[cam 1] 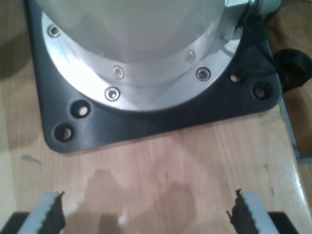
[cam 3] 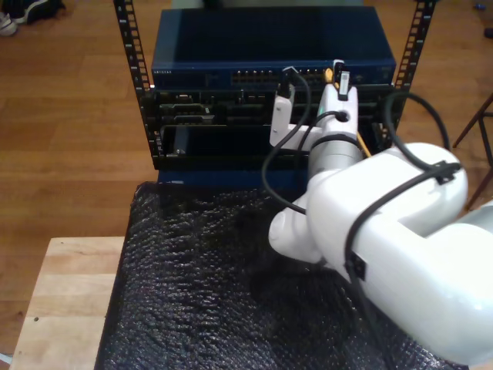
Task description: Grab the cable and plug it in
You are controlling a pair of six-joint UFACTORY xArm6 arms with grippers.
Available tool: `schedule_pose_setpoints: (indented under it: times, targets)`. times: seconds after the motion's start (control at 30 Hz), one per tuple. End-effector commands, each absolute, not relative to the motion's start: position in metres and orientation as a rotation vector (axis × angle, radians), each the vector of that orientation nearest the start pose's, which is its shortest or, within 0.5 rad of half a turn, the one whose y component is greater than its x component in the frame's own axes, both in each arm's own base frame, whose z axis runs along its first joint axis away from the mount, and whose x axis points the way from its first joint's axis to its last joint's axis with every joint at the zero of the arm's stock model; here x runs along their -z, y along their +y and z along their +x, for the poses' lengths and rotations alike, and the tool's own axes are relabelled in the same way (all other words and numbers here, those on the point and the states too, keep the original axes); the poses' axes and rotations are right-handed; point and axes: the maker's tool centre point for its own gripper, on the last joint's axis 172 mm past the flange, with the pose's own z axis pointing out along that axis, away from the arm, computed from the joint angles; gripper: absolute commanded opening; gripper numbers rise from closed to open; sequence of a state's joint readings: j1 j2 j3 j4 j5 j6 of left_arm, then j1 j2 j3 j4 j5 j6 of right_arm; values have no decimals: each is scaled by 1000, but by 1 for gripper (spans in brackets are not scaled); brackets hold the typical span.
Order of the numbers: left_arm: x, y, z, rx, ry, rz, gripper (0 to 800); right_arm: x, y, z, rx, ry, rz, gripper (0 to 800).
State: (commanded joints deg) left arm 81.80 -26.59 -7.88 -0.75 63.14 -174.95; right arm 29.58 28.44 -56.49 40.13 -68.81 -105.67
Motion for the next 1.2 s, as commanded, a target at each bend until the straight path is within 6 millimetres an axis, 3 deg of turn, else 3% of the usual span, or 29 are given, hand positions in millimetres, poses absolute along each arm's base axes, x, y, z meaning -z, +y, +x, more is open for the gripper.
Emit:
schedule_pose_setpoints:
  times: [0.3, 0.63, 0.93, 1.2]
  targets:
    - [-34, 114, 19, 617, 2688, -2148, 800, -316, 130, 590, -1134, 1125, 1304, 510]
    - [-34, 114, 19, 617, 2688, -2148, 800, -346, 116, 575, -1173, 1154, 1368, 547]
    - [-34, 114, 19, 617, 2688, -2148, 800, -356, 56, 597, -1142, 1284, 1577, 634]
    - [-34, 114, 19, 619, 2689, -2149, 800, -359, 1, 594, -1047, 1447, 1702, 670]
